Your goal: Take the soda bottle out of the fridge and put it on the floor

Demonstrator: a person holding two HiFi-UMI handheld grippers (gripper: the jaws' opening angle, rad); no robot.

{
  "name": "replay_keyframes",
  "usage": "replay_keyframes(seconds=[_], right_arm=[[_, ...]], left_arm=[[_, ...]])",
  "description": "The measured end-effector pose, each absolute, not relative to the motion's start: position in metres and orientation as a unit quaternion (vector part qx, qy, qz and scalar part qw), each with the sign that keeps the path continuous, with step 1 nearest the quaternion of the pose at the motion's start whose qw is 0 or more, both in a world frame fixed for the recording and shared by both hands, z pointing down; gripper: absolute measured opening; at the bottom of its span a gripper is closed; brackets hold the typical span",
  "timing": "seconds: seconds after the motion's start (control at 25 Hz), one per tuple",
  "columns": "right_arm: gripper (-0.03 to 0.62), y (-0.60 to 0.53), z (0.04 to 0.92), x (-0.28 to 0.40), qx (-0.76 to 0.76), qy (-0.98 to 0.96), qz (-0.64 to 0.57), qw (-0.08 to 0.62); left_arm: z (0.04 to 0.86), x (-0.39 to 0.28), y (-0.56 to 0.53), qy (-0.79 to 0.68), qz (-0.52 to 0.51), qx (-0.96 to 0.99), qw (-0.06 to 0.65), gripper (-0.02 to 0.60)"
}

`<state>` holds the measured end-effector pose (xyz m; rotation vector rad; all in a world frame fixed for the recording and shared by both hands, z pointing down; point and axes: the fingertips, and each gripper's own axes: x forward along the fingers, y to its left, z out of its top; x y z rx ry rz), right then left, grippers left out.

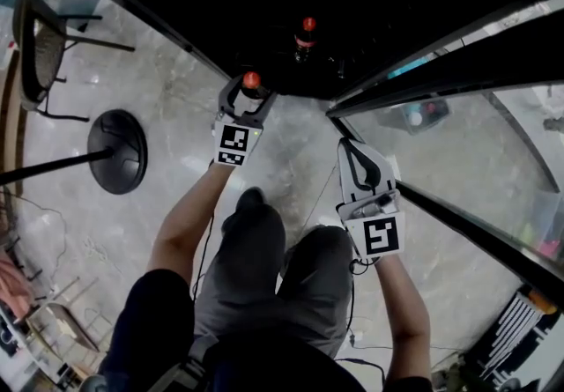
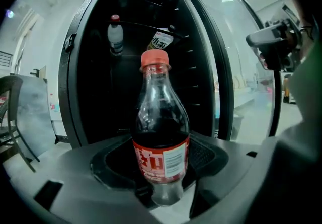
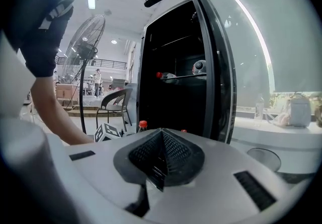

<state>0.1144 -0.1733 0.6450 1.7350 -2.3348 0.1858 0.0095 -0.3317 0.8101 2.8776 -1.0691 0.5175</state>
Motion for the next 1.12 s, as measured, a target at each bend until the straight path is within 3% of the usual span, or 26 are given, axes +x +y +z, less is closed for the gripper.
replay_keyframes(seconds=[1.12], right_arm=[[0.018,-0.203,0.791,0.108,0.554,-0.827,0.023,0.094]], left_arm=[[0.955,0.000,-0.291,-0.307,0.174,0.935,0.019,0.319]])
